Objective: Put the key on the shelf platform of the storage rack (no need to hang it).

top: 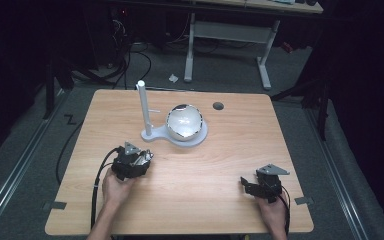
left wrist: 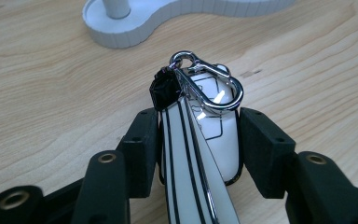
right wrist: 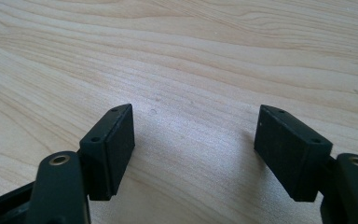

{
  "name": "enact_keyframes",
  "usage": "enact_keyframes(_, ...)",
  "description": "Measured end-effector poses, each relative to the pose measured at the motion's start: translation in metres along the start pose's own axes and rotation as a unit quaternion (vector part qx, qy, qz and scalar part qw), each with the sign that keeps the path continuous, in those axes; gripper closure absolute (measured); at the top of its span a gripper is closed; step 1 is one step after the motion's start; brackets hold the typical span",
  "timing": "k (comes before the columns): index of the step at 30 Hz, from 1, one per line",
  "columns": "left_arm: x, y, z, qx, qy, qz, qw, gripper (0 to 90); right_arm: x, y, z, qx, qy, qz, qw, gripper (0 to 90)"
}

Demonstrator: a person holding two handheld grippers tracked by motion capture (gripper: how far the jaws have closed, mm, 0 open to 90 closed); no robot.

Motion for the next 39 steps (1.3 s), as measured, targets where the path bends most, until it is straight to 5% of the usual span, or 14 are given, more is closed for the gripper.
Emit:
enact_keyframes(4,0.005,0.005,0.007,0.005,-0.006,0.003,1.0000,49.8,0.000,0.000,0.000,0.000,0.000,0.000,1.0000,29.1)
enact_keyframes(10,0.012,0.017,0.017,0.013,-0.010,-0.024,0.9996,49.8,0.000,0.000,0.000,0.000,0.001,0.001,1.0000,28.9)
enact_keyframes(21,0.029,0.049,0.030,0.026,-0.046,-0.013,0.9985,49.9,0.000,0.001,-0.001,0.000,0.001,0.000,1.0000,29.0)
enact_keyframes(39,0.063,0.066,0.034,0.029,-0.090,-0.012,0.9954,49.7,0.000,0.000,0.000,0.000,0.002,0.000,1.0000,28.9)
Point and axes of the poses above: each handheld gripper's, and its own axes: z roughly backward along the jaws, y roughly out of its top, x roughly to its right, the point moved 7 cm from there along -z, roughly forward along the jaws, and after that the axes turned 10 degrees about -z, right-handed, at the moved point
